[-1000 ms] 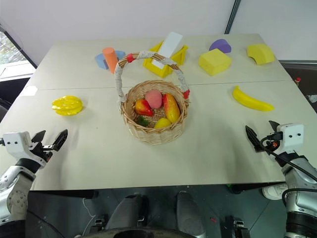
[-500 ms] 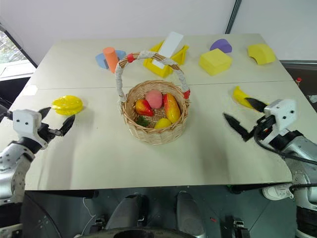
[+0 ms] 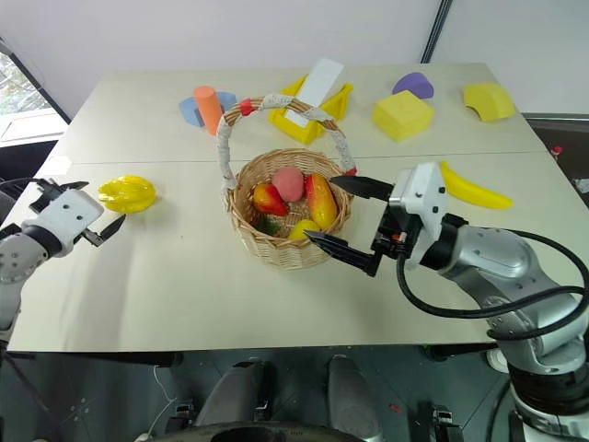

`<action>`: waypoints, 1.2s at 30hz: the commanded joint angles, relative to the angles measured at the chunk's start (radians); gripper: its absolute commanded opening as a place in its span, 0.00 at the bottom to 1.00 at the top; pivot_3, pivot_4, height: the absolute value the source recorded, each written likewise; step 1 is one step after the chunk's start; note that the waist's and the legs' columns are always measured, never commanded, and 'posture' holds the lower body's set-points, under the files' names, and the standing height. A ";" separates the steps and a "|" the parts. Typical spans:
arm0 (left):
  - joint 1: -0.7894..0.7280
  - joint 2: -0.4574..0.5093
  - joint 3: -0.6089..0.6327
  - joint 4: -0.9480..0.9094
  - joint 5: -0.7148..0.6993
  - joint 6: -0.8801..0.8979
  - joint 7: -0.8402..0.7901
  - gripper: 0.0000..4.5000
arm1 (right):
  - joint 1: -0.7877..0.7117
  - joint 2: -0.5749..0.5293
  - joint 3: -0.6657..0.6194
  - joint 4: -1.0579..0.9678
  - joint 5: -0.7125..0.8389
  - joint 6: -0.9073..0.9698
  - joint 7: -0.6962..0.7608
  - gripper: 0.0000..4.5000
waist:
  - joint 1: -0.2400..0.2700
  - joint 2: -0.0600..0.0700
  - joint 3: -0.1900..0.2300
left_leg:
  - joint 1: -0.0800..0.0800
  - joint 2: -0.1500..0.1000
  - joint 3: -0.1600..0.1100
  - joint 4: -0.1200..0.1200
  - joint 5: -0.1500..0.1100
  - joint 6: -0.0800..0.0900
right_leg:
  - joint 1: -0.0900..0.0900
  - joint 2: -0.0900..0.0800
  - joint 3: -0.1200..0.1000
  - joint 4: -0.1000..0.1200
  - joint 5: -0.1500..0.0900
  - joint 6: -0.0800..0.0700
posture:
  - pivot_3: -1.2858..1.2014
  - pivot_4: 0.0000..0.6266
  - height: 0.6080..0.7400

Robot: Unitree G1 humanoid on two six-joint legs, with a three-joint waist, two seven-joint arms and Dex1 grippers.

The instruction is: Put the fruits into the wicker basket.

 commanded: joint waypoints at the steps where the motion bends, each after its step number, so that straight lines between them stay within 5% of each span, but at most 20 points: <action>1: -0.084 0.027 -0.051 0.051 0.042 -0.044 -0.032 1.00 | -0.034 0.015 0.010 -0.018 0.004 -0.015 0.000 0.99 | 0.001 0.000 0.000 | 0.000 0.000 0.000 0.000 0.000 0.000 | 0.000 0.000 0.000 0.000 0.000 0.000 | 0.52 0.24 1.00; 15: -0.404 0.008 -0.235 0.446 0.172 -0.135 -0.056 1.00 | -0.014 0.062 0.046 -0.063 -0.022 -0.030 -0.029 0.99 | -0.005 0.000 0.000 | -0.001 -0.001 0.000 0.000 0.000 0.000 | -0.002 0.001 -0.001 0.002 0.000 0.000 | 0.52 0.24 1.00; 18: -0.417 0.000 -0.233 0.464 0.168 -0.147 -0.049 0.80 | -0.009 0.064 0.047 -0.066 -0.033 -0.036 -0.035 1.00 | -0.004 0.000 0.000 | -0.001 -0.001 0.000 0.000 0.000 0.000 | -0.002 0.001 -0.002 0.003 0.000 0.000 | 0.52 0.24 1.00; 22: -0.412 0.001 -0.234 0.460 0.168 -0.141 -0.052 0.36 | -0.020 0.073 0.051 -0.059 -0.044 -0.045 -0.040 1.00 | -0.004 -0.001 0.000 | -0.001 -0.001 0.000 0.001 0.000 0.000 | -0.002 0.002 -0.002 0.003 0.000 0.000 | 0.52 0.24 1.00; 24: -0.404 0.003 -0.231 0.449 0.167 -0.130 -0.052 0.25 | -0.026 0.077 0.054 -0.055 -0.049 -0.046 -0.040 1.00 | -0.004 -0.001 0.000 | -0.001 -0.001 0.000 0.001 0.000 0.000 | -0.002 0.002 -0.002 0.003 0.000 0.000 | 0.52 0.24 1.00; 31: -0.283 0.012 -0.072 0.212 -0.015 0.023 -0.123 0.25 | -0.051 0.078 0.054 -0.039 -0.059 -0.047 -0.032 1.00 | -0.007 -0.001 0.000 | -0.001 0.000 0.000 0.001 0.000 0.000 | -0.003 0.002 -0.001 0.003 0.000 0.000 | 0.52 0.24 1.00; 36: -0.085 0.006 0.171 -0.221 -0.413 0.268 -0.329 0.25 | -0.057 0.041 0.006 -0.004 -0.058 -0.050 -0.001 1.00 | -0.007 -0.001 0.000 | -0.002 0.000 0.000 0.001 0.000 0.000 | -0.003 0.000 0.000 0.003 0.000 0.000 | 0.52 0.24 1.00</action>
